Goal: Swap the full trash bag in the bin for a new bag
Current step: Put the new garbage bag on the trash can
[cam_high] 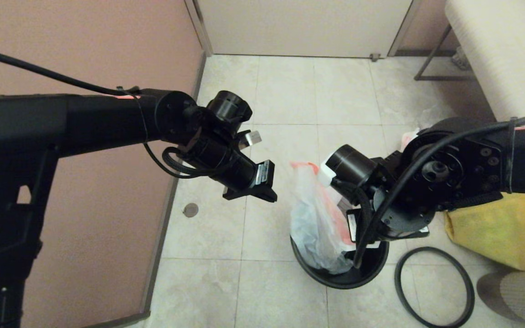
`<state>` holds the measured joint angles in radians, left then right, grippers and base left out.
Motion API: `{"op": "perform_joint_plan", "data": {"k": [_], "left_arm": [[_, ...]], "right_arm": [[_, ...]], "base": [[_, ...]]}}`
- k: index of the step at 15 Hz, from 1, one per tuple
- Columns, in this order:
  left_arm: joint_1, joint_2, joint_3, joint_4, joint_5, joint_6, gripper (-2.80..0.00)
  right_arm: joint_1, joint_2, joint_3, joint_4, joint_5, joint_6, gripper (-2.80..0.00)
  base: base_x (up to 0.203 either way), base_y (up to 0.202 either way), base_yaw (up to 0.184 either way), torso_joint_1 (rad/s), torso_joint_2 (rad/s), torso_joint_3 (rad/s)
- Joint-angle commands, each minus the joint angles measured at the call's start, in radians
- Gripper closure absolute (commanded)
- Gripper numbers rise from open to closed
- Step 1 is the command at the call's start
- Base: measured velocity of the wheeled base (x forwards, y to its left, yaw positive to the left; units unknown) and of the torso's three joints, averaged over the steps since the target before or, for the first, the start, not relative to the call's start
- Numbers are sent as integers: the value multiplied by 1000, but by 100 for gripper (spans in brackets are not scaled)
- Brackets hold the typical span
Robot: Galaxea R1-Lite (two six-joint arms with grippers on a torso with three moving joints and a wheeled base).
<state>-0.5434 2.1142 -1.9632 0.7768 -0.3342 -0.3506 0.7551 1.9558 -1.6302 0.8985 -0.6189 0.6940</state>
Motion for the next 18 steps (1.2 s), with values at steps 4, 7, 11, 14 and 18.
{"op": "perform_joint_plan", "data": {"k": [4, 7, 11, 14, 18], "left_arm": [[-20, 7, 0, 2, -2, -30, 0], [-35, -15, 0, 0, 0, -41, 0], [-5, -58, 4, -23, 12, -41, 0], [3, -86, 5, -23, 60, -42, 0], [-22, -91, 13, -18, 83, -54, 0]], "right_arm": [[62, -106, 183, -34, -8, 4, 0], [94, -105, 330, -156, -8, -4, 0], [143, -78, 429, -272, -27, -66, 0], [163, -76, 585, -379, -63, -66, 0], [155, 10, 830, -669, -78, -61, 0]], "base": [[0, 0, 0, 0, 0, 0], [0, 0, 0, 0, 0, 0], [0, 0, 0, 0, 0, 0], [0, 0, 0, 0, 0, 0], [0, 0, 0, 0, 0, 0]]}}
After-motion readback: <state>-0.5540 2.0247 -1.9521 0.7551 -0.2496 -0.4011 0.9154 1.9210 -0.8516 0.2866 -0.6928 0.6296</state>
